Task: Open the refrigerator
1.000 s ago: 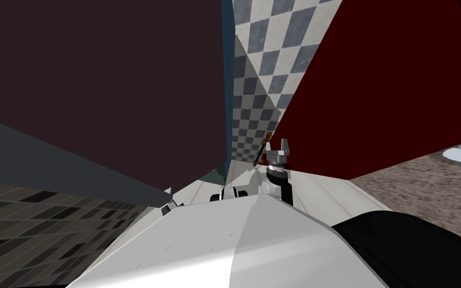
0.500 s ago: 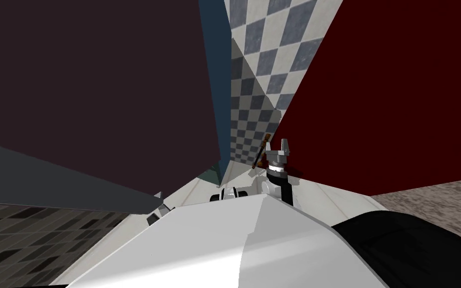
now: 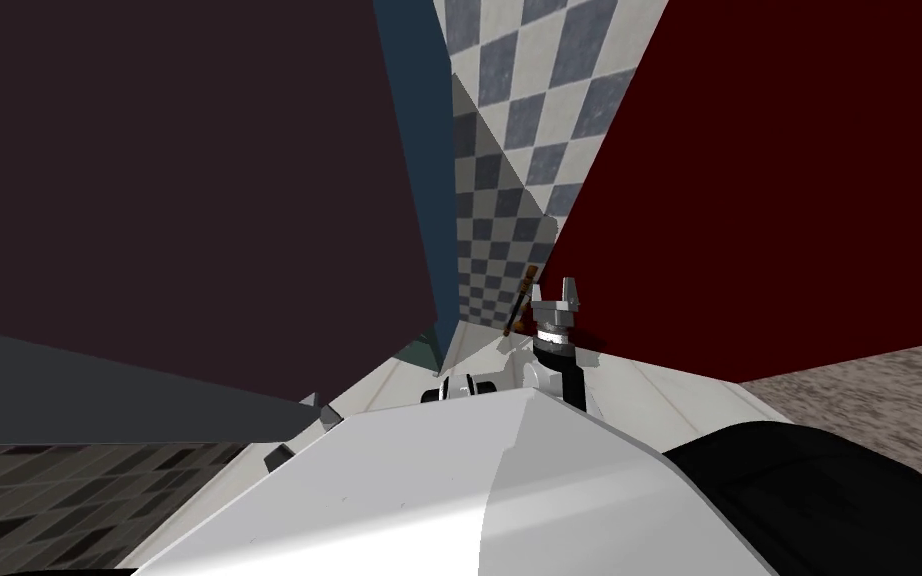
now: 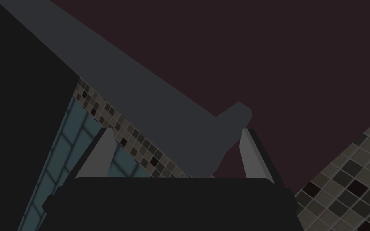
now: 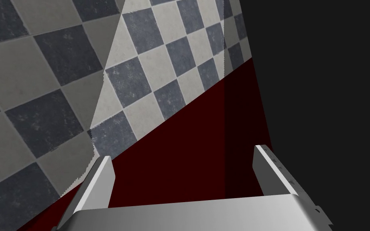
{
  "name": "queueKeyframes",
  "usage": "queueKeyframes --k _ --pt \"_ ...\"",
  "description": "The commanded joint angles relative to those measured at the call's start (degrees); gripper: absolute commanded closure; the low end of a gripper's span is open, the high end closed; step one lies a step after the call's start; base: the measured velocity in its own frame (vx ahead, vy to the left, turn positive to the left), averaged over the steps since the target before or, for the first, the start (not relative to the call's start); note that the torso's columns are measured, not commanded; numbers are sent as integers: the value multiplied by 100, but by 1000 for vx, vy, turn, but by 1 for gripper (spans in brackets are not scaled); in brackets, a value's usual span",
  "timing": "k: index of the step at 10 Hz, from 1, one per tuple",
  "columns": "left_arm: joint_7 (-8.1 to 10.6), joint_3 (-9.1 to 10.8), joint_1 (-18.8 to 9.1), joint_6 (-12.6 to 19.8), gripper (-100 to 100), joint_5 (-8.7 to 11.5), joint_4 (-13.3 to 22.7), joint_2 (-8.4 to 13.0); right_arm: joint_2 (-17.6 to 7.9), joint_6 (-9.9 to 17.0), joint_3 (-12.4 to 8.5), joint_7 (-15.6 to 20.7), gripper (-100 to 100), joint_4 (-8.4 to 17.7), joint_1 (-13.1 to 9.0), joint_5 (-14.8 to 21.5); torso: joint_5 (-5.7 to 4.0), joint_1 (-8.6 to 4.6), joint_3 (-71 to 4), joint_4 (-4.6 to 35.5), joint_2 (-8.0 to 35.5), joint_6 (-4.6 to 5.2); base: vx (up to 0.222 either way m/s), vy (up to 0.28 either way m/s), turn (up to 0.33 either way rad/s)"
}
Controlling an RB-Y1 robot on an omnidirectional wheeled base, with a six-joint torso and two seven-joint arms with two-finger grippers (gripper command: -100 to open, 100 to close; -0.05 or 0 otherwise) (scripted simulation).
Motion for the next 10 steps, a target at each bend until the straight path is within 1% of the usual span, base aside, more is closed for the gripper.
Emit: queueKeyframes --k 1,2,3,4,5,6,7,8,9,10 --pt "-72 -24 266 162 -100 107 -452 90 0 0 0 0 0 0 0 0 -11 -23 8 5 16 -6 17 6 -38" --pt "-72 -24 266 162 -100 107 -502 90 1 0 1 0 0 0 0 0 -15 -40 15 8 29 -6 7 -2 -8" --pt "-104 -46 377 239 -100 144 -679 115 1 0 1 0 0 0 0 0 -23 -50 17 13 37 -5 2 -13 -28" --pt "-104 -46 377 239 -100 144 -689 115 1 0 1 0 0 0 -1 0 -35 -54 14 18 42 -8 -1 -10 -6" --pt "-136 -68 487 316 -100 182 -840 139 1 0 1 0 0 0 -1 0 -40 -56 10 20 40 -5 0 -12 -30" --pt "-136 -68 487 316 -100 182 -876 139 1 0 1 0 0 0 -1 0 -55 -60 4 25 41 -8 0 -6 -10" --pt "-168 -90 598 394 -100 220 -1063 164 1 0 1 0 0 0 0 0 -64 -70 1 28 43 -7 5 -1 -30" --pt "-168 -90 598 394 -100 220 -1063 164 1 0 1 0 0 0 0 0 -70 -77 1 30 48 -11 7 1 -17" --pt "-200 -112 709 471 -100 257 -1250 188 1 0 1 0 0 0 0 0 -78 -86 2 34 54 -12 6 -2 -21" --pt "-200 -112 709 471 -100 257 -1250 188 1 0 1 0 0 0 0 0 -85 -94 2 37 58 -11 0 0 0"
